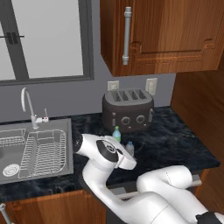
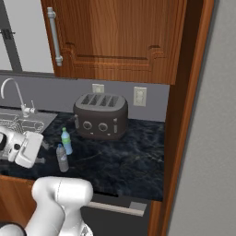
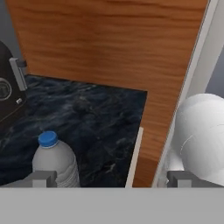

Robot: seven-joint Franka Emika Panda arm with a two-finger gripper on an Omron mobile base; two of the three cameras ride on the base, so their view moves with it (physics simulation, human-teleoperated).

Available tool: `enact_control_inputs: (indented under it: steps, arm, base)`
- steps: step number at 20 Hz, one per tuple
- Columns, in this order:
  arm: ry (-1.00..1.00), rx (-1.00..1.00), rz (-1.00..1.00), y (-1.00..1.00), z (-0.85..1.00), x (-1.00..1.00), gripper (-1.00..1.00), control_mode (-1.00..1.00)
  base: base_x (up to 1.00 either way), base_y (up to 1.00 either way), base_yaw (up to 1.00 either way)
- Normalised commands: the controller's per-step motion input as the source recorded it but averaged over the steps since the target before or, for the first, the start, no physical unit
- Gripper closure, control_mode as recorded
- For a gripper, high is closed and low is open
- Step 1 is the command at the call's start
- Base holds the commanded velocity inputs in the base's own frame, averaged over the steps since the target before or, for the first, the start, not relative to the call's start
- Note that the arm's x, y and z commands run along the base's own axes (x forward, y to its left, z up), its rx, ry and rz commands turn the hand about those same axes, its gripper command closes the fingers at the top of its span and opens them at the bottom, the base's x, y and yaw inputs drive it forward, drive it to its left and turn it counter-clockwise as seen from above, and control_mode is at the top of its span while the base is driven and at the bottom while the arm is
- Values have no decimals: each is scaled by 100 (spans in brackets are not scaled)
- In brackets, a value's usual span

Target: Take the bottled waters from the counter and place them in the freezer to freeze. Close the freezer door after placing the bottles.

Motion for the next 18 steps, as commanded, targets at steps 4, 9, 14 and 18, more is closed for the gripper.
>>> enact_control_inputs:
  steps: [4, 9, 14, 18]
  arm:
    - [-1, 0, 6, -12, -22, 2, -100, -100]
    - [0, 0, 3, -2, -12, 6, -100, -100]
    - [0, 0, 4, -5, -11, 17, -100, -100]
    - [0, -1, 5, -1, -2, 22, -100, -100]
  base:
    - [0, 0, 0]
    - [0, 0, 0]
    - [0, 0, 0]
    - [0, 0, 0]
